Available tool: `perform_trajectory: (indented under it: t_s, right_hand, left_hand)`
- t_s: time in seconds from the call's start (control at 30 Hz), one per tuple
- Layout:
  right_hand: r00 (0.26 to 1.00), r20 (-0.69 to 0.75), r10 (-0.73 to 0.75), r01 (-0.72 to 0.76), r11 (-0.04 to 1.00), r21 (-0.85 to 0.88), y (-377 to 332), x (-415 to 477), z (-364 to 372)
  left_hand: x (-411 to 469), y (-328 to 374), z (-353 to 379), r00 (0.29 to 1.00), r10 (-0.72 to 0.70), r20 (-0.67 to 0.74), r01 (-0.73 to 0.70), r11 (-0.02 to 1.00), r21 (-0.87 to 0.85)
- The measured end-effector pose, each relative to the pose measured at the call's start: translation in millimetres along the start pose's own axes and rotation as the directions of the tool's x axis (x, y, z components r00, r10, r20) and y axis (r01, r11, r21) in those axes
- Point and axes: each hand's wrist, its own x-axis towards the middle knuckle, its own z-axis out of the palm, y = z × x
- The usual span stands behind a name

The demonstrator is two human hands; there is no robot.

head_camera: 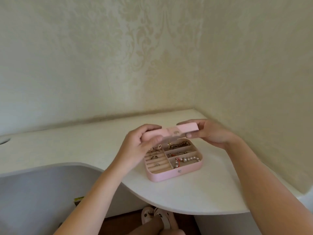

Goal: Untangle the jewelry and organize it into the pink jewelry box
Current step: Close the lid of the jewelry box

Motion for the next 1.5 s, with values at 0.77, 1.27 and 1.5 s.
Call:
perform_trajectory:
  t_s: [0.77,1.27,1.5]
  right_hand:
    - [0.984,0.135,0.113,0.040,0.602,-0.798,-18.9,-41.2,52.7]
    - [0.993,0.121,0.017,0.097,0.491,-0.866,-16.4,-34.8,55.2]
    - [0.991,0.106,0.084,0.046,0.528,-0.848,-29.5,-34.4,48.8]
  left_hand:
    - [-37.4,-24.4,26.4,0.955,0.065,0.291,-0.241,0.744,0.623]
    - [-35.4,-14.3,24.2,0.925,-0.082,0.372,-0.206,0.713,0.671]
    - [-15.8,6.3,13.8,0.822,-0.476,0.313,0.121,0.682,0.721]
